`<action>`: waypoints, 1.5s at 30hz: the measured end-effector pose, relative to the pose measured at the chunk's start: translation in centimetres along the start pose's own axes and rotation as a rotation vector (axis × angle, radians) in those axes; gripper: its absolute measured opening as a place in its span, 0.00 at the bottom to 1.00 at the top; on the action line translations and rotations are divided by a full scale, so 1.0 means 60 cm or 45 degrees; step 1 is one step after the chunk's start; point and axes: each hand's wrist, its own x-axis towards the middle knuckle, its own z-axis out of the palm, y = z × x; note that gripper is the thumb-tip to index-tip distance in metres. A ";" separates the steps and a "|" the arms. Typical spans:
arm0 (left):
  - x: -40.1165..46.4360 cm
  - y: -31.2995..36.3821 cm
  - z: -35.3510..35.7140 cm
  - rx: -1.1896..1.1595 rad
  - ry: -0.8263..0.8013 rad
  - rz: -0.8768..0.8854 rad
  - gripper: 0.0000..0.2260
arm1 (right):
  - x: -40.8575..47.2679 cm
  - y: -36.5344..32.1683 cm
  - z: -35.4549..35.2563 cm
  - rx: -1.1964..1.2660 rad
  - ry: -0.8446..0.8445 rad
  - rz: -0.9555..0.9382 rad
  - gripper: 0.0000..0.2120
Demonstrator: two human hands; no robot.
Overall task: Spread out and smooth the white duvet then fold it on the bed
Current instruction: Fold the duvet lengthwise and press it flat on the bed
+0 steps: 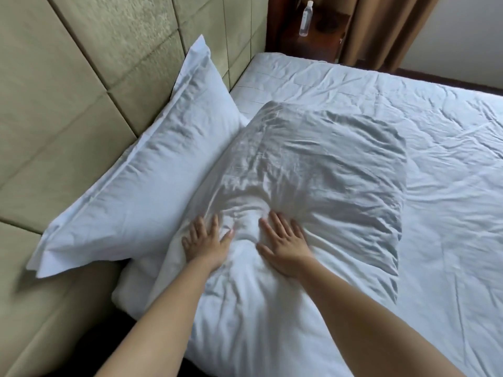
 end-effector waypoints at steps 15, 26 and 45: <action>-0.267 0.062 0.153 0.176 0.087 -0.144 0.27 | -0.202 0.090 0.047 -0.105 0.010 -0.454 0.38; -0.364 0.084 0.217 0.264 0.068 -0.090 0.26 | -0.275 0.111 0.062 -0.185 0.023 -0.456 0.28; -0.178 -0.039 -0.180 0.163 0.316 -0.141 0.20 | 0.031 -0.104 -0.189 -0.250 0.013 -0.545 0.31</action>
